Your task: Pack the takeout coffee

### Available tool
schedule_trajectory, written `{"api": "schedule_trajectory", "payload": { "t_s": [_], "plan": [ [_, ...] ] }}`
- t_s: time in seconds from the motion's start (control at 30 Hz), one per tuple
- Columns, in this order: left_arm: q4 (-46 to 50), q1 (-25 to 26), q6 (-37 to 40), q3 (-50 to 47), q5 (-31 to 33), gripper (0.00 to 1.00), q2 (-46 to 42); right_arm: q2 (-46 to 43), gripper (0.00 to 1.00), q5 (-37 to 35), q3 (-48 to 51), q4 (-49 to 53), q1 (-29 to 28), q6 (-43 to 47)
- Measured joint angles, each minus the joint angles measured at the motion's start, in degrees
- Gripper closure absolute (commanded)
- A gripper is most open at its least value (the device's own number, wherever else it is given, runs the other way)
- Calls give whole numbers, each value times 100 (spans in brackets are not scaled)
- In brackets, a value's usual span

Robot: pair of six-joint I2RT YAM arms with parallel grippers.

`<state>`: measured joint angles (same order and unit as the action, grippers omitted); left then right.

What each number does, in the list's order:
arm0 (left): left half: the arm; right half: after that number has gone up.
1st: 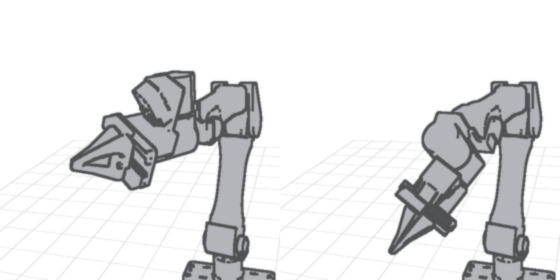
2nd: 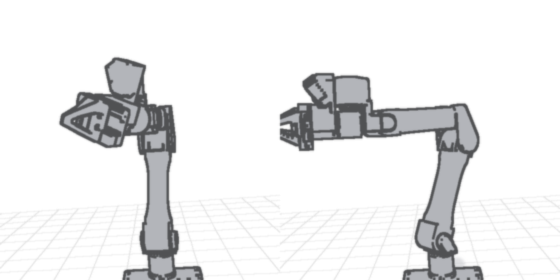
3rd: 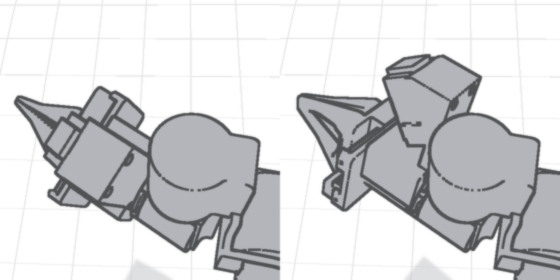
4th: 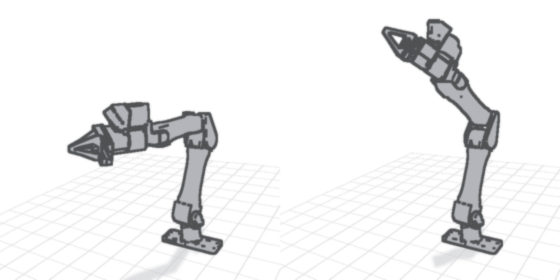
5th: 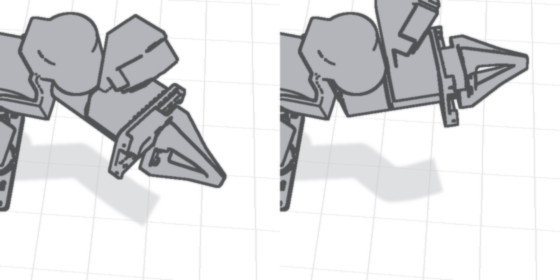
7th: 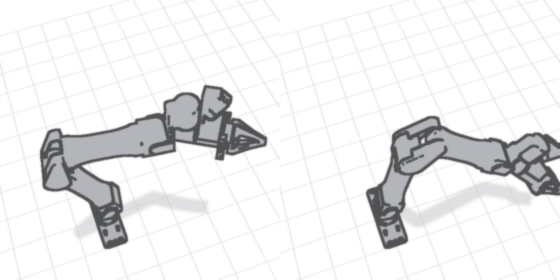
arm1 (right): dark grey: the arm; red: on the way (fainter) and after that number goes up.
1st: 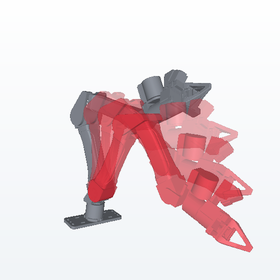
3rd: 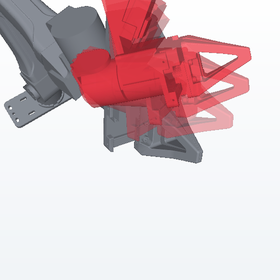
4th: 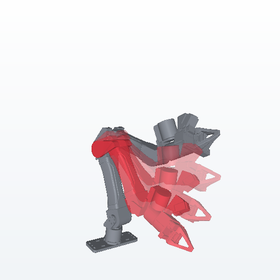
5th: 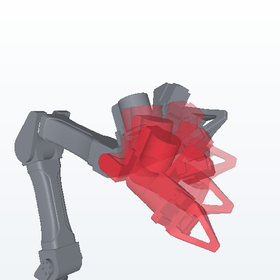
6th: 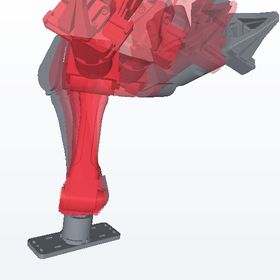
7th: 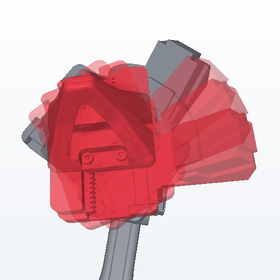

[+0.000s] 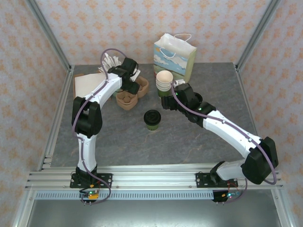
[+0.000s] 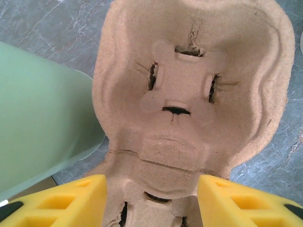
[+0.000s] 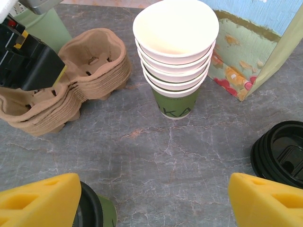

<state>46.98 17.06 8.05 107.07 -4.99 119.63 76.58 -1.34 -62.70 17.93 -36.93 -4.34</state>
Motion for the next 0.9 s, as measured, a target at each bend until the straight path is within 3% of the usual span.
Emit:
{"api": "schedule_trajectory", "payload": {
  "t_s": [0.9],
  "plan": [
    [227, -146, 94, 179, -409, 48, 146, 170, 18, 7, 0, 52, 0, -190]
  ]
}}
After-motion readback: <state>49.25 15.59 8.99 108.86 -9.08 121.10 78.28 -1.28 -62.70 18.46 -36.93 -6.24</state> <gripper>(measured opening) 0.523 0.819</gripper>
